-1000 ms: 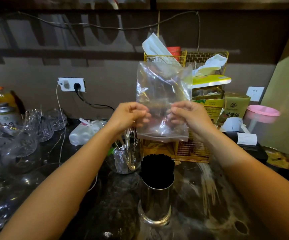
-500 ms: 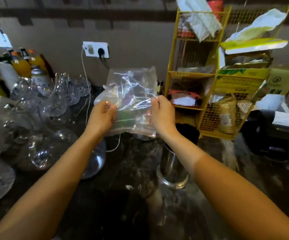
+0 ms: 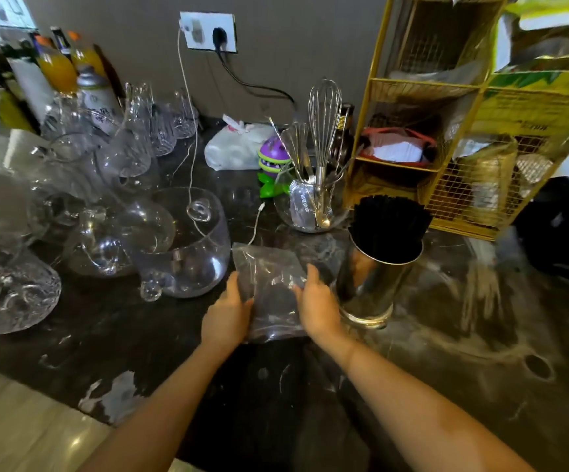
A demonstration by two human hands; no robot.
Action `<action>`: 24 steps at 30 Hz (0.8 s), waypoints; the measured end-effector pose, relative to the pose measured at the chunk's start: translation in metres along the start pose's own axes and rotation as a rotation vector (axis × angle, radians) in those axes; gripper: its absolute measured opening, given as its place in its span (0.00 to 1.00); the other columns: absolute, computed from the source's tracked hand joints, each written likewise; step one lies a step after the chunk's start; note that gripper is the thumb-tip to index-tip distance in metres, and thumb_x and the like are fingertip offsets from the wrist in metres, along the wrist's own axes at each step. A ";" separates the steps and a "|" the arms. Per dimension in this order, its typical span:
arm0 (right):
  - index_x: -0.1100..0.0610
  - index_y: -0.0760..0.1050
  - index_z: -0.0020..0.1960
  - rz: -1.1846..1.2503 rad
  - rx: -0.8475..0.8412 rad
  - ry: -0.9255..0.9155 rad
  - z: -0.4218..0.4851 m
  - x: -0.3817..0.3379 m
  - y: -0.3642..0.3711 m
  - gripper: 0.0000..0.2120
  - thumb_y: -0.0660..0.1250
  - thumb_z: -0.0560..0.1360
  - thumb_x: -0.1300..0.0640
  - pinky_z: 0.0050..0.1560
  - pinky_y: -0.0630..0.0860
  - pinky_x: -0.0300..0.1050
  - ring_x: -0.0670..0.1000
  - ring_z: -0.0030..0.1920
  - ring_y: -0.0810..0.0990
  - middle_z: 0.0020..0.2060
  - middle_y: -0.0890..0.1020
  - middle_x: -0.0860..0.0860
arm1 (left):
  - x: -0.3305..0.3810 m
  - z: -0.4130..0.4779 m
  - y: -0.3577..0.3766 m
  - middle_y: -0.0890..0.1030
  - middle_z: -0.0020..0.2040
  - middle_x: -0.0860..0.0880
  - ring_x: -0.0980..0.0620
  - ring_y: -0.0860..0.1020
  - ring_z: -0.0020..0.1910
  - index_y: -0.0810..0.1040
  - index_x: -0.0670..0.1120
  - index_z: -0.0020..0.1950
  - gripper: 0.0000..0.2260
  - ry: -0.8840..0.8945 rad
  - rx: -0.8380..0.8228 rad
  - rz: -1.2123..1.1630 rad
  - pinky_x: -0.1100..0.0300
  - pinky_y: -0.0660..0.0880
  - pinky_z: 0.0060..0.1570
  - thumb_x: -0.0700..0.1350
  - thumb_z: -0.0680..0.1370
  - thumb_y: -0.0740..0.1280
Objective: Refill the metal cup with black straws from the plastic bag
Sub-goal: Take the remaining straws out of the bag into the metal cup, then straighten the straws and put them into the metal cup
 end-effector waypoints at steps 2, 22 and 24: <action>0.59 0.52 0.71 -0.103 -0.027 -0.042 -0.003 0.010 0.009 0.27 0.59 0.76 0.56 0.52 0.75 0.53 0.62 0.57 0.76 0.62 0.71 0.63 | -0.008 -0.002 0.008 0.71 0.61 0.39 0.39 0.74 0.53 0.47 0.50 0.71 0.29 0.008 -0.010 0.133 0.48 0.71 0.48 0.48 0.76 0.59; 0.54 0.41 0.73 -0.438 -0.445 -0.283 -0.013 0.042 0.038 0.31 0.44 0.77 0.40 0.73 0.39 0.55 0.52 0.75 0.41 0.76 0.46 0.53 | -0.017 0.009 0.022 0.49 0.76 0.47 0.51 0.47 0.74 0.48 0.51 0.72 0.23 0.349 -0.323 0.549 0.48 0.46 0.72 0.55 0.78 0.49; 0.54 0.41 0.73 -0.366 -0.462 -0.256 -0.013 0.037 0.028 0.30 0.45 0.77 0.41 0.73 0.41 0.54 0.52 0.75 0.41 0.76 0.46 0.52 | -0.004 0.011 0.015 0.54 0.75 0.46 0.49 0.52 0.74 0.52 0.50 0.71 0.23 0.321 -0.327 0.460 0.48 0.50 0.72 0.54 0.78 0.52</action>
Point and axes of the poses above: each hand's wrist, its own z-axis towards the middle knuckle, its own y-axis out of the palm, x = y × z, the point moved 3 cm from there along z, towards the middle knuckle
